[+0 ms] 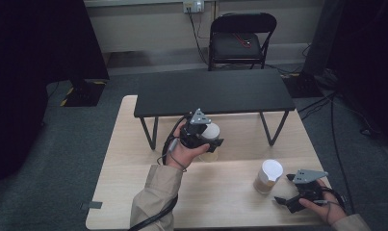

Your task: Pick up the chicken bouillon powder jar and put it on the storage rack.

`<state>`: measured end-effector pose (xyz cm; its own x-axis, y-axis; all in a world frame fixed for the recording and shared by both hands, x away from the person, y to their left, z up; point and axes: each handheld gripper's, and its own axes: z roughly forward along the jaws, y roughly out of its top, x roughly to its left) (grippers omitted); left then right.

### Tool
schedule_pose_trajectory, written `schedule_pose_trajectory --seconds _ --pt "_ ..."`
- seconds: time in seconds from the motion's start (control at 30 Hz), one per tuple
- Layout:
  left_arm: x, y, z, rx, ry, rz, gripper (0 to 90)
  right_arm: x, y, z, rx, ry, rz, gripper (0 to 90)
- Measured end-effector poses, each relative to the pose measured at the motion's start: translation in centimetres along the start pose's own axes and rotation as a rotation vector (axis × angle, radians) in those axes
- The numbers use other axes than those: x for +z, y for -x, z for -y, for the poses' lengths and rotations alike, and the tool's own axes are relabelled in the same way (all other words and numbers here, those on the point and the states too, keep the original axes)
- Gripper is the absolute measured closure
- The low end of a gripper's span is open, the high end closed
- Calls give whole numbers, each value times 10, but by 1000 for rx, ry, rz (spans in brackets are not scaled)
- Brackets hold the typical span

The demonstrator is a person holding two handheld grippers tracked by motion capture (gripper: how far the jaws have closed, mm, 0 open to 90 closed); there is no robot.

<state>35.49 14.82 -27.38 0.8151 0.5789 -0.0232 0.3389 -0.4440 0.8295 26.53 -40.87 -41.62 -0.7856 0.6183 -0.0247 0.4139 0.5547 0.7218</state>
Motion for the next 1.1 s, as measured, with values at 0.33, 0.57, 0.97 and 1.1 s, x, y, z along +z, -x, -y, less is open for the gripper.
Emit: schedule_pose_trajectory --seconds 0.33,0.57,0.97,1.1 --pt "-4 -4 -24 -4 1 38 337 0 0 0 0 0 0 0" --pt "-11 -2 -45 19 -1 41 337 0 0 0 -2 1 1 0" --pt "-22 -3 -72 26 -2 60 337 0 0 0 0 1 0 0" --pt "-25 -2 -80 29 0 59 337 0 0 0 -1 1 1 0"
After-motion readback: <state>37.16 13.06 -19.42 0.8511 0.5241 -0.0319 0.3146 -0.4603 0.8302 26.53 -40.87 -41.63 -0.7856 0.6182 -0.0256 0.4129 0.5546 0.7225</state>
